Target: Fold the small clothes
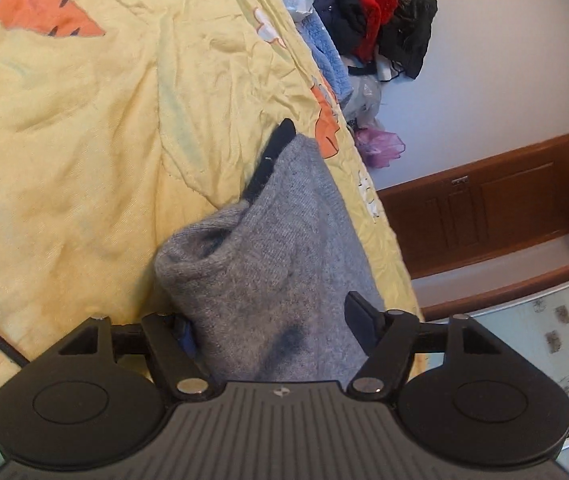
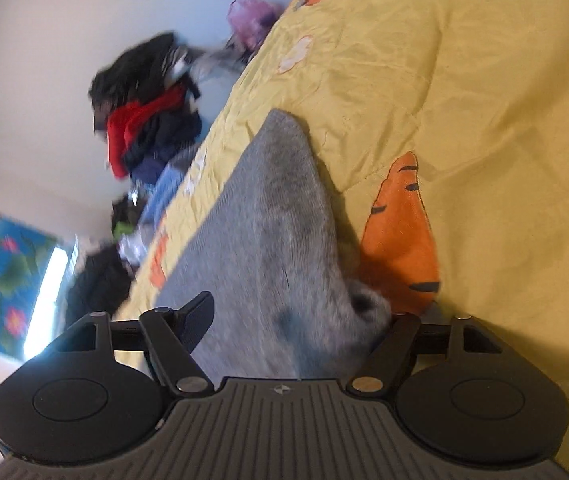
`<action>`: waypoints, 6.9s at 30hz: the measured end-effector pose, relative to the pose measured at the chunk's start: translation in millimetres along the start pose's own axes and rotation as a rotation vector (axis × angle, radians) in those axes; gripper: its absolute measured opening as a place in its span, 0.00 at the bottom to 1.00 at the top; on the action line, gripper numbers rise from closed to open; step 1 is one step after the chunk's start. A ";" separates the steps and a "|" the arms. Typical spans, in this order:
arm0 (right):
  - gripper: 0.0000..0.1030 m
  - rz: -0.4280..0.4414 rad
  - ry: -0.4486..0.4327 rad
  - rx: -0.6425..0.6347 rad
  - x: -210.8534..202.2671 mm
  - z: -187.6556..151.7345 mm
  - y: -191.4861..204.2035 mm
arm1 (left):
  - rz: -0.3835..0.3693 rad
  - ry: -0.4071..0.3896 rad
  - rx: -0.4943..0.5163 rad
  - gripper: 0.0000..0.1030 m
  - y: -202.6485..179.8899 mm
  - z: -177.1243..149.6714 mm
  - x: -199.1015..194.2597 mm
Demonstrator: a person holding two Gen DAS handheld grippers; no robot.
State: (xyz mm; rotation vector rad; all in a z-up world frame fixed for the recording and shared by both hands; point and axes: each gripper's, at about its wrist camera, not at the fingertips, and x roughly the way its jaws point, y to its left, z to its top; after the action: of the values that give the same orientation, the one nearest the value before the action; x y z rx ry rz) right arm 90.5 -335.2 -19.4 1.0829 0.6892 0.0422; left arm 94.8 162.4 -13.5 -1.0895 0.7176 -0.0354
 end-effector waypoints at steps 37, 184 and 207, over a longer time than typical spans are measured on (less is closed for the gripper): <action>0.15 0.005 0.056 -0.015 -31.7 -52.8 -15.6 | 0.143 -0.050 0.140 0.05 12.2 8.6 -17.7; 1.00 -0.401 -0.134 -0.850 72.0 -48.2 71.5 | 0.098 -0.035 0.099 0.85 21.0 -67.5 -106.4; 0.99 -0.172 -0.044 -0.657 41.5 -17.2 85.8 | 0.146 -0.121 1.103 0.07 -128.7 -193.3 -35.6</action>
State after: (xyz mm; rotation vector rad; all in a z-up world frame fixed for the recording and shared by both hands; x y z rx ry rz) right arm 139.3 -264.7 25.7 0.3921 0.6608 0.0894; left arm 1.6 -40.7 59.0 0.0169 0.5347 -0.2121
